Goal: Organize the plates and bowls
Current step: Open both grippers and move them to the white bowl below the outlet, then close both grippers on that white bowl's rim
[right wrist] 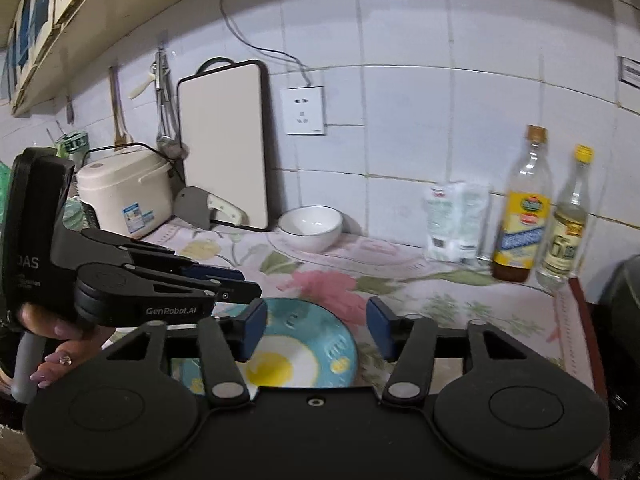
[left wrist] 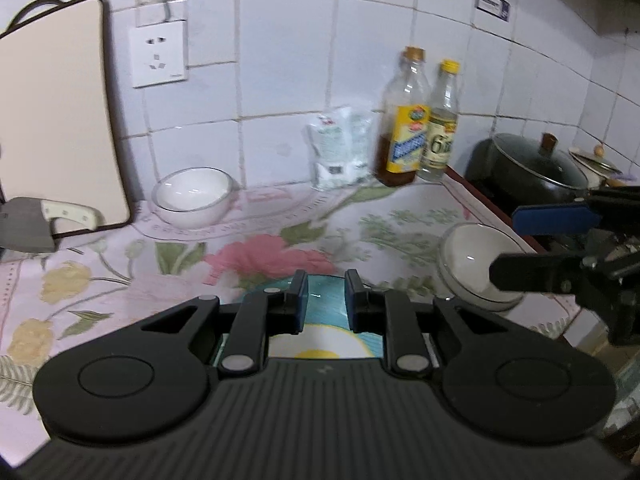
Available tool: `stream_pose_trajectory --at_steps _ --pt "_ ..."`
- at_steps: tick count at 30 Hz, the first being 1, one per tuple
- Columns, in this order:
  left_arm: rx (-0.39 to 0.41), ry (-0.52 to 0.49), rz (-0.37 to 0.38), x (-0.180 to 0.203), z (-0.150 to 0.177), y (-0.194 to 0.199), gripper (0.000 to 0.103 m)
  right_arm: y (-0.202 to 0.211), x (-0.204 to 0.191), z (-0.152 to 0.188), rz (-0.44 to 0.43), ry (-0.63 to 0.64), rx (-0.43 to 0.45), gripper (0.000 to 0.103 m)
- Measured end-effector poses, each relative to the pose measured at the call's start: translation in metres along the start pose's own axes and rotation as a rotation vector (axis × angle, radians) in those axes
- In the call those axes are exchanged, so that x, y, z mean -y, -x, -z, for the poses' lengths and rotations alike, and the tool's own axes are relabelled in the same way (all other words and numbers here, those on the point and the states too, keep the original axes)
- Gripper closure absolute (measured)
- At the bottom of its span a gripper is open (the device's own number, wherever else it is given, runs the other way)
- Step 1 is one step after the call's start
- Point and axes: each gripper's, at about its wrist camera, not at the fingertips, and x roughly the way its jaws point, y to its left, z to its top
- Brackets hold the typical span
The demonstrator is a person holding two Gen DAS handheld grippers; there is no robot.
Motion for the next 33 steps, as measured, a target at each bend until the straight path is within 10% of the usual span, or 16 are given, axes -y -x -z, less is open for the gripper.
stream_pose_trajectory --at_steps 11,33 --pt "0.014 0.054 -0.066 -0.062 -0.008 -0.008 0.064 -0.062 -0.013 -0.030 -0.102 -0.066 0.003 0.016" --pt "0.082 0.391 -0.177 -0.176 -0.020 -0.137 0.059 -0.251 0.044 -0.073 -0.091 -0.340 -0.101 0.016"
